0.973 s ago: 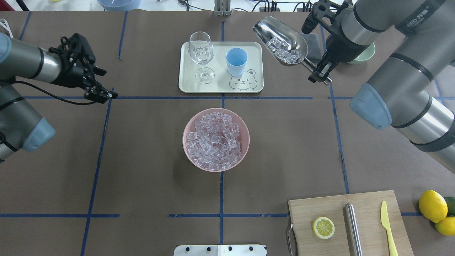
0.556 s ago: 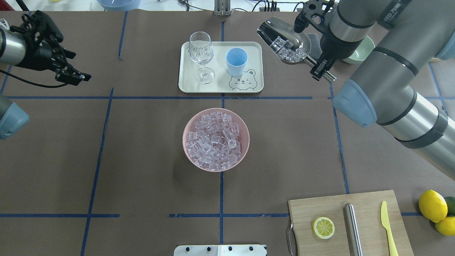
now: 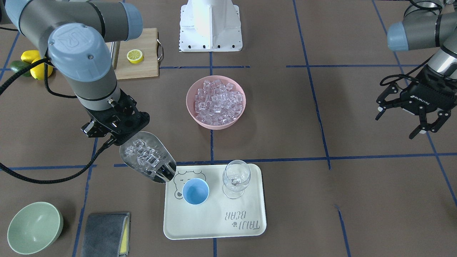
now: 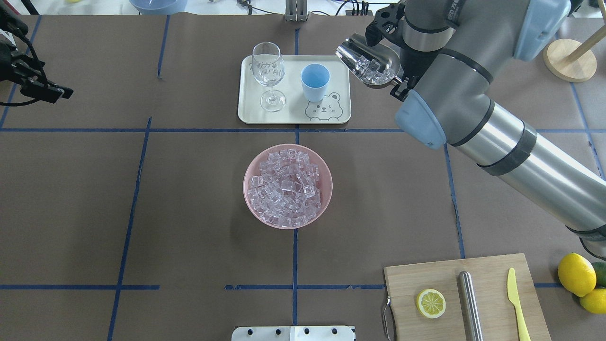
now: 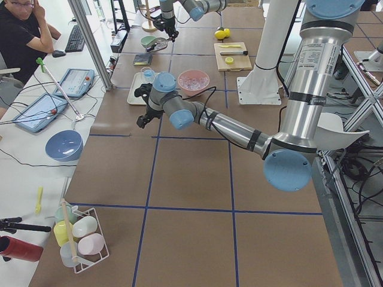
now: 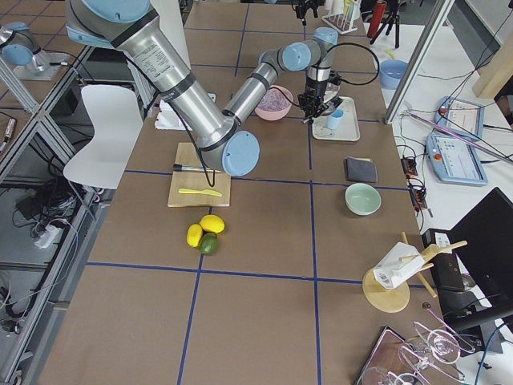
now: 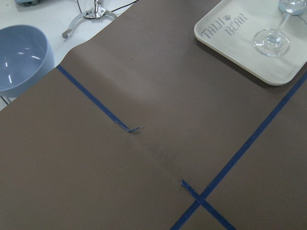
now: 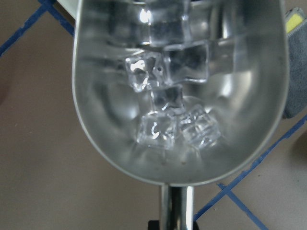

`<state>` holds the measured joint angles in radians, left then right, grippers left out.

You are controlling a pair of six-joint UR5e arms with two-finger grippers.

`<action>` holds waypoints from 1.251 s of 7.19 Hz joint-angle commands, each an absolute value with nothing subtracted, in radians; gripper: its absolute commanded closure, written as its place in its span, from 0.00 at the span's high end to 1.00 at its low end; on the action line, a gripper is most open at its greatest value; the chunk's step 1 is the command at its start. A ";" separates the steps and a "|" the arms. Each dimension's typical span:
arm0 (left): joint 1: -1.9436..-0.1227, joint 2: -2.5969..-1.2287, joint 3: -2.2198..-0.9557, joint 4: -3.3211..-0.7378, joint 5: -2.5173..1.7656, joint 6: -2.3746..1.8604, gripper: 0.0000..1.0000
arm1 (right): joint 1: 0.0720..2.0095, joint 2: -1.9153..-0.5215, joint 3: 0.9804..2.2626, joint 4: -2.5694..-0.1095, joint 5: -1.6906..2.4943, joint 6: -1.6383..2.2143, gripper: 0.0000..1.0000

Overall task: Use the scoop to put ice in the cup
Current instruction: 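Carry the filled scoop to the blue cup while the left arm withdraws, then tilt the scoop over the blue cup to pour the ice in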

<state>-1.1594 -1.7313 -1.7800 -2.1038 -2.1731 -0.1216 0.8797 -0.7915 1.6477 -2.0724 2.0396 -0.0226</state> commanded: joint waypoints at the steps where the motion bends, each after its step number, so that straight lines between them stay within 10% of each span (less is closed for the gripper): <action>1: -1.193 -1.721 -1.775 -2.097 -2.236 -0.118 1.00 | 0.871 -0.694 1.563 -2.179 2.045 -0.021 0.00; 9: -1.229 -1.727 -1.697 -2.097 -2.309 -0.120 1.00 | 0.835 -0.552 1.301 -2.221 2.033 -0.103 0.00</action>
<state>-1.2281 -1.7262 -1.7093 -2.0959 -2.2925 -0.1196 0.8358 -0.5648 1.3137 -2.2198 2.0351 -0.0940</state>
